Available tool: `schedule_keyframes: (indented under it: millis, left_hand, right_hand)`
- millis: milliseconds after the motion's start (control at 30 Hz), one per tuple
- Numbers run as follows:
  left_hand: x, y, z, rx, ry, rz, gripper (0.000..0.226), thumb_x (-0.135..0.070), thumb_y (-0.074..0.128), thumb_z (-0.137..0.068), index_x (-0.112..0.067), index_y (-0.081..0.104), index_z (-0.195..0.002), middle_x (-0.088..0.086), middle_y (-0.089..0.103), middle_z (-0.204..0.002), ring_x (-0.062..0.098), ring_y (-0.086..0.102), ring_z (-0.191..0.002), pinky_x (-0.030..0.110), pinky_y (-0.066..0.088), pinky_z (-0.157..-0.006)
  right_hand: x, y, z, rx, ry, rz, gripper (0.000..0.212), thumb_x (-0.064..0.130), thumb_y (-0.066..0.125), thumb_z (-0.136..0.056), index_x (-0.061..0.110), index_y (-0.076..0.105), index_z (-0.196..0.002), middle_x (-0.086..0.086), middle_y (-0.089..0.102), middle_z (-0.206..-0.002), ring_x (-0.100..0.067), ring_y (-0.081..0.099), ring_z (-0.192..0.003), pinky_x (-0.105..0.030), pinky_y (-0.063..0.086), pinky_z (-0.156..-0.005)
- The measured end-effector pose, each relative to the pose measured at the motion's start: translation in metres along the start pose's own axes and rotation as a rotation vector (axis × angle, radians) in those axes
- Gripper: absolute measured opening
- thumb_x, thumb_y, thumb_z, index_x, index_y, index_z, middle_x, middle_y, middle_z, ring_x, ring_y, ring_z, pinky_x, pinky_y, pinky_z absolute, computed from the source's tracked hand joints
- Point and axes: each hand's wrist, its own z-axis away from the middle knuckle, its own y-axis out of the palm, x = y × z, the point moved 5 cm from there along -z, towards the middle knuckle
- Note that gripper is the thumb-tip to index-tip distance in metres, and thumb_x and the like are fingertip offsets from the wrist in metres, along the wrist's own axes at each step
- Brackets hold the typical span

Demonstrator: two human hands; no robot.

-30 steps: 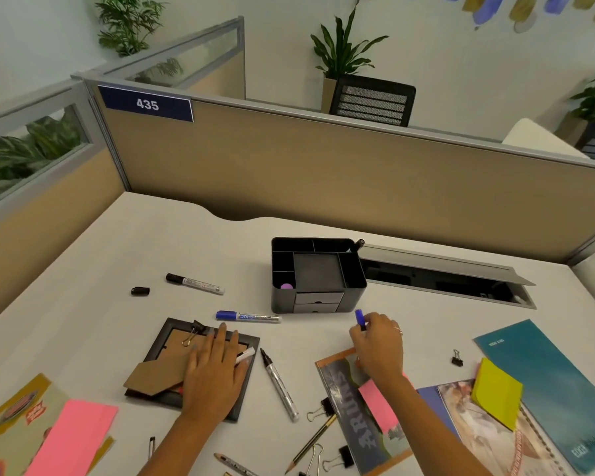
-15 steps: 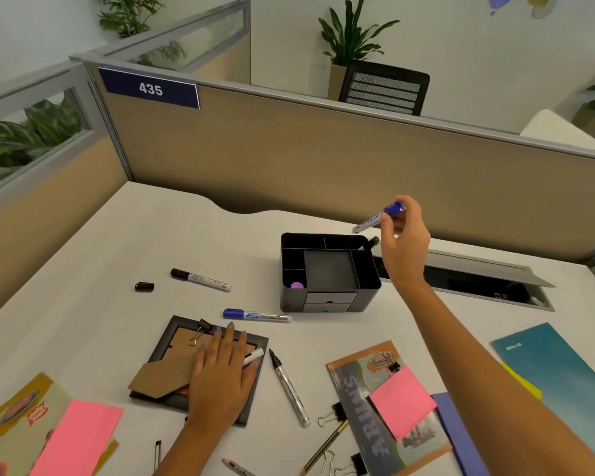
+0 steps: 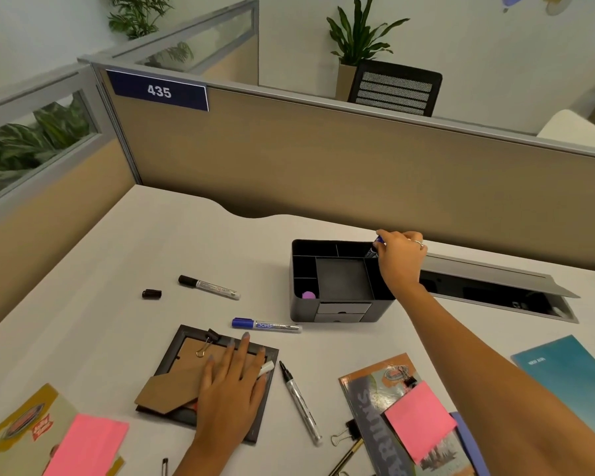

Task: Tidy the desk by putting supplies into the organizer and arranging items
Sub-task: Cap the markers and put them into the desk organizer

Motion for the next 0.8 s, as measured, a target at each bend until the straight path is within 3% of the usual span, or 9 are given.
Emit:
schedule_keyframes:
  millis: [167,233,333,400,500,567,667,800]
  left_hand:
    - [0.001,-0.003,-0.001,-0.114,0.087,0.034,0.050,-0.042,0.020,-0.099,-0.023,0.066,-0.108,0.007,0.048,-0.141,0.027,0.052,-0.123,0.048,0.041,-0.098]
    - [0.001,-0.010,0.000,-0.178,0.088,0.015,0.051,-0.042,0.021,-0.098,-0.021,0.067,-0.099,0.006,0.056,-0.131,0.029,0.057,-0.114,0.047,0.045,-0.088]
    - [-0.001,-0.028,0.000,-0.219,0.019,0.045,0.055,-0.047,0.018,-0.097,-0.021,0.067,-0.092,-0.002,0.065,-0.104,0.024,0.060,-0.091,0.039,0.042,-0.070]
    - [-0.004,-0.043,-0.001,-0.276,-0.047,0.237,0.049,-0.050,0.023,-0.097,-0.025,0.065,-0.094,-0.007,0.064,-0.093,0.019,0.058,-0.085,0.038,0.039,-0.070]
    - [-0.006,-0.069,-0.003,-0.327,-0.191,0.801,0.009,-0.036,0.052,-0.092,-0.032,0.059,-0.093,-0.011,0.062,-0.092,0.014,0.060,-0.085,0.026,0.045,-0.070]
    - [-0.010,-0.084,-0.004,-0.315,-0.287,1.174,0.003,-0.033,0.053,-0.090,-0.033,0.055,-0.093,-0.006,0.061,-0.094,0.015,0.060,-0.086,0.018,0.046,-0.065]
    - [-0.013,-0.098,-0.004,-0.344,-0.334,1.532,0.016,-0.021,0.050,-0.094,-0.026,0.051,-0.109,0.003,0.064,-0.097,0.017,0.064,-0.084,0.020,0.054,-0.062]
    - [-0.020,-0.108,0.000,-0.378,-0.315,1.612,0.027,-0.014,0.048,-0.095,-0.027,0.048,-0.119,0.005,0.064,-0.102,0.017,0.070,-0.083,0.028,0.059,-0.067]
  right_hand:
    - [-0.007,0.001,0.006,0.015,0.043,0.044,0.024,0.023,0.051,-0.094,0.018,0.058,-0.116,-0.004,0.063,-0.119,-0.032,0.039,-0.122,-0.042,0.034,-0.086]
    - [-0.007,-0.004,0.016,-0.020,0.071,-0.070,0.033,0.024,0.053,-0.093,0.016,0.054,-0.125,-0.005,0.057,-0.128,-0.031,0.037,-0.126,-0.045,0.034,-0.092]
    - [0.000,-0.018,0.042,-0.160,0.095,-0.279,0.030,0.022,0.055,-0.091,0.018,0.056,-0.121,-0.007,0.057,-0.123,-0.030,0.042,-0.121,-0.044,0.035,-0.090]
    - [0.004,-0.028,0.069,-0.246,0.138,-0.428,0.024,0.019,0.054,-0.090,0.020,0.059,-0.114,-0.005,0.058,-0.115,-0.026,0.045,-0.113,-0.037,0.032,-0.085]
    - [0.015,-0.039,0.116,-0.270,0.193,-0.622,0.020,0.011,0.054,-0.089,0.022,0.061,-0.103,-0.002,0.058,-0.105,-0.022,0.047,-0.104,-0.030,0.031,-0.080]
    - [0.026,-0.044,0.145,-0.184,0.220,-0.783,0.021,0.005,0.054,-0.088,0.024,0.061,-0.093,-0.001,0.059,-0.095,-0.022,0.051,-0.094,-0.028,0.036,-0.077]
    - [0.049,-0.045,0.184,0.111,0.324,-1.020,0.017,0.006,0.055,-0.088,0.021,0.062,-0.087,0.000,0.062,-0.088,-0.019,0.059,-0.087,-0.028,0.049,-0.073]
    - [0.087,-0.051,0.218,0.535,0.400,-1.260,0.015,0.026,0.057,-0.091,0.022,0.065,-0.103,-0.003,0.069,-0.095,-0.016,0.067,-0.089,-0.027,0.057,-0.072]
